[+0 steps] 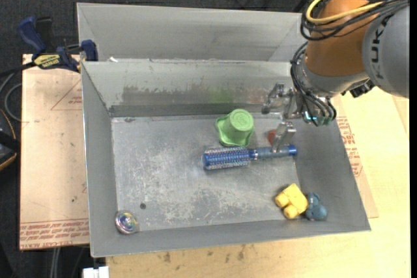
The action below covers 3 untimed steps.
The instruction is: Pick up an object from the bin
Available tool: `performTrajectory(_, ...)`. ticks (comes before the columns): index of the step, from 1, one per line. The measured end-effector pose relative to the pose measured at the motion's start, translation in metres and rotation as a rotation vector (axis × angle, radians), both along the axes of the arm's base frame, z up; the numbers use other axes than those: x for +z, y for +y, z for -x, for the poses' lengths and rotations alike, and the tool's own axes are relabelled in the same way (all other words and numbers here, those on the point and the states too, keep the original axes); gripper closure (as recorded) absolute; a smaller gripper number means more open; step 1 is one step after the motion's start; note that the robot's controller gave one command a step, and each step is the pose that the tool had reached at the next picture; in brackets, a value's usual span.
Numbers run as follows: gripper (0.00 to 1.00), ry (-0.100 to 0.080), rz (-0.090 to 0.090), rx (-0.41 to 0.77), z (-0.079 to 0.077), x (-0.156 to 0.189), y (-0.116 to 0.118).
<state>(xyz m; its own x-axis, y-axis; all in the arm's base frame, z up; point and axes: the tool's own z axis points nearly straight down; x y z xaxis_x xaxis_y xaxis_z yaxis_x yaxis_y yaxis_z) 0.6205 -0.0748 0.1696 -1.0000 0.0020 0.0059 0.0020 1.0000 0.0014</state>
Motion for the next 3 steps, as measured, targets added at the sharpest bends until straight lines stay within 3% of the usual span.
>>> performTrajectory(1, 0.00, -0.013, -0.001, 0.051, 0.012, -0.098, -0.073)
performTrajectory(2, 0.00, -0.012, 0.002, -0.047, 0.006, -0.068, -0.080)
performTrajectory(3, 0.00, -0.009, 0.000, -0.074, 0.005, -0.070, -0.069)
